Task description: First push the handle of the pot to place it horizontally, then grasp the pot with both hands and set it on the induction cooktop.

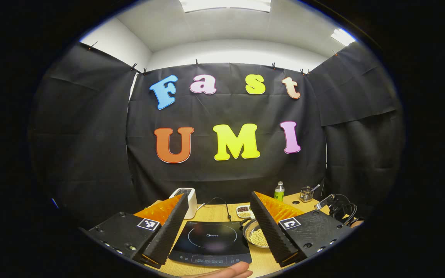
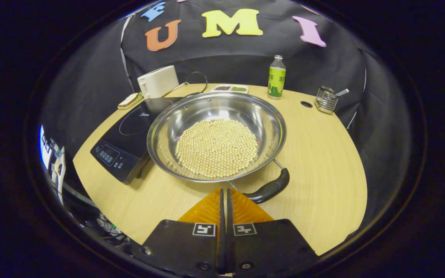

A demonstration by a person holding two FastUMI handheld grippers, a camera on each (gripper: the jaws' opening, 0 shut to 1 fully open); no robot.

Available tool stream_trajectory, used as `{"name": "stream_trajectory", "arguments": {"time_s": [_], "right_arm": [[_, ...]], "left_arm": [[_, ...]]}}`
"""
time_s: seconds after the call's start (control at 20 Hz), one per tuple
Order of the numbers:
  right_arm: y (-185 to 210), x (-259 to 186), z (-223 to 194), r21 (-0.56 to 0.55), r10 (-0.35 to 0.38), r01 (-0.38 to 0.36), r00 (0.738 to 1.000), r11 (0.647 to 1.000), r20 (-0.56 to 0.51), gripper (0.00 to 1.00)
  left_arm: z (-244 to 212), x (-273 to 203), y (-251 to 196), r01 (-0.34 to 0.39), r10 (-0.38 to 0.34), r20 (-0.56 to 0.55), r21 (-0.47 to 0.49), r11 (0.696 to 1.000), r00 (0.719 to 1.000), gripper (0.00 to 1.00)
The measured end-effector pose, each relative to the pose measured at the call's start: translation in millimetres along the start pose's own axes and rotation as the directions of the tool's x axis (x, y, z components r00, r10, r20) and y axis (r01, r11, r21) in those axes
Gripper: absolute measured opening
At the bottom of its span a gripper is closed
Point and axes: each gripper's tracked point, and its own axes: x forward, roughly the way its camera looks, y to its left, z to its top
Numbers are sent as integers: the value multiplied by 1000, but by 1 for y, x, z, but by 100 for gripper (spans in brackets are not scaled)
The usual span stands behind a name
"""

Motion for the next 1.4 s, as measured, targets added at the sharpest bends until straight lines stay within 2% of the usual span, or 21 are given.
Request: {"name": "stream_trajectory", "arguments": {"time_s": [0.85, 1.2, 1.25, 1.35, 1.4], "right_arm": [[-60, 6, 19, 72, -70, 70, 997, 995, 7, 4], [-79, 16, 33, 50, -121, 120, 993, 991, 6, 4], [-83, 17, 36, 49, -132, 131, 991, 990, 7, 1], [-88, 20, 40, 40, -148, 148, 989, 988, 9, 4], [-91, 22, 43, 40, -152, 152, 988, 988, 9, 1]], "left_arm": [[-7, 12, -10, -2, 2, -3, 16, 1000, 1000, 96], [-14, 21, -13, 11, -10, -19, 28, 1000, 1000, 96], [-14, 23, -13, 10, -10, -21, 24, 1000, 1000, 96], [-19, 28, -15, 18, -18, -30, 16, 1000, 999, 96], [-22, 31, -15, 19, -19, -36, 12, 1000, 999, 96]]}}
